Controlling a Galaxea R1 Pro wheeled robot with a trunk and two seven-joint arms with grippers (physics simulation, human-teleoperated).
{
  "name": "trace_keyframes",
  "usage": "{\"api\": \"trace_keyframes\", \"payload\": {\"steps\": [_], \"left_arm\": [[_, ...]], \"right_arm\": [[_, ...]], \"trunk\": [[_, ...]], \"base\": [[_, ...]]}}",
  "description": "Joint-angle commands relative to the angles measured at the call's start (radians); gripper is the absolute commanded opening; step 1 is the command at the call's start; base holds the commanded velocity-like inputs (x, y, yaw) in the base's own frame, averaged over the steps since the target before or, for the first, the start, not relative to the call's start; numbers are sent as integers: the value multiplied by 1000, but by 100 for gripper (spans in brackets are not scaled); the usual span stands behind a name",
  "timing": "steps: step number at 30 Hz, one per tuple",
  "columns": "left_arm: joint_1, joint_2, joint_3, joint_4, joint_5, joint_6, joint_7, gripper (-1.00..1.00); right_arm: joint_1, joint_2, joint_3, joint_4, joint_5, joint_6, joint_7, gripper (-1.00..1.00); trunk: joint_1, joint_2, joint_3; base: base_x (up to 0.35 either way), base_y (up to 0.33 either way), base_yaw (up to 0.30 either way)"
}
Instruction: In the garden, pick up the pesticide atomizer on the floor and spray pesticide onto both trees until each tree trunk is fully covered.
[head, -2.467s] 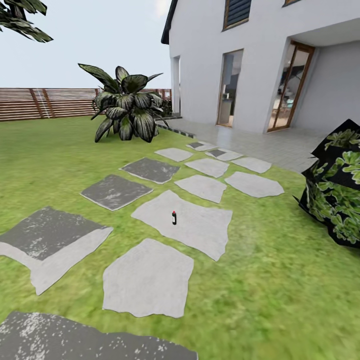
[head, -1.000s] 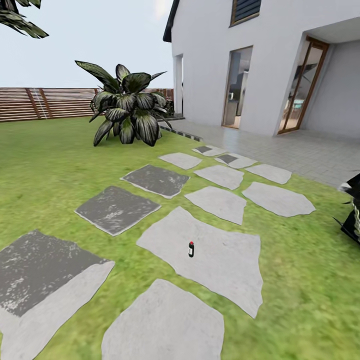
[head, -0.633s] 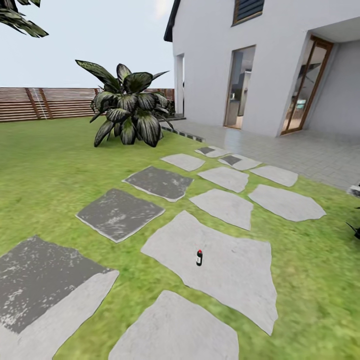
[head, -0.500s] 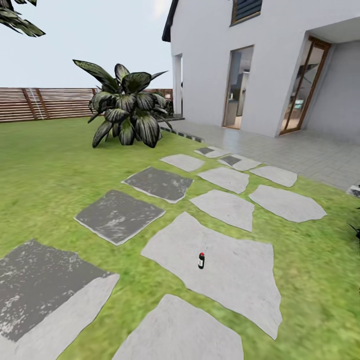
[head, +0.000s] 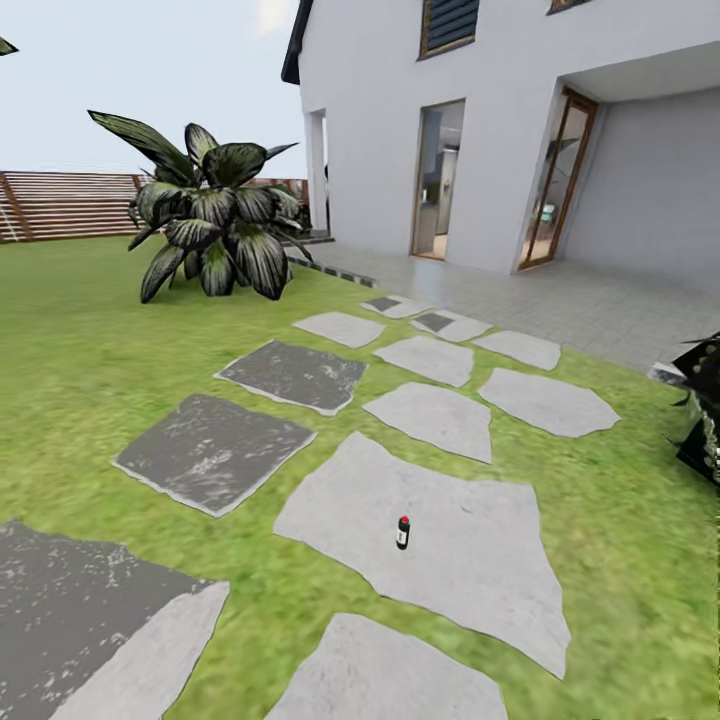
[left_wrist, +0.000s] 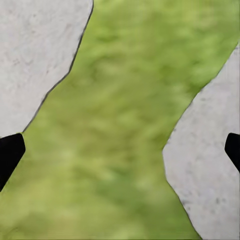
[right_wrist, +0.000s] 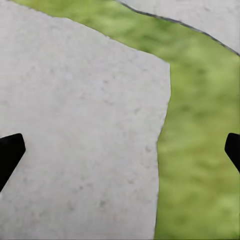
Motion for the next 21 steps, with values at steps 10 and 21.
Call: {"api": "trace_keyframes", "payload": {"steps": [10, 21], "left_arm": [[0, 0, 0, 0, 1, 1, 0, 100], [0, 0, 1, 0, 1, 1, 0, 100]], "right_arm": [[0, 0, 0, 0, 0, 0, 0, 100], [0, 0, 0, 0, 0, 0, 0, 100]], "trunk": [[0, 0, 6], [0, 0, 13]], "base": [[106, 297, -235], [105, 297, -235]]}}
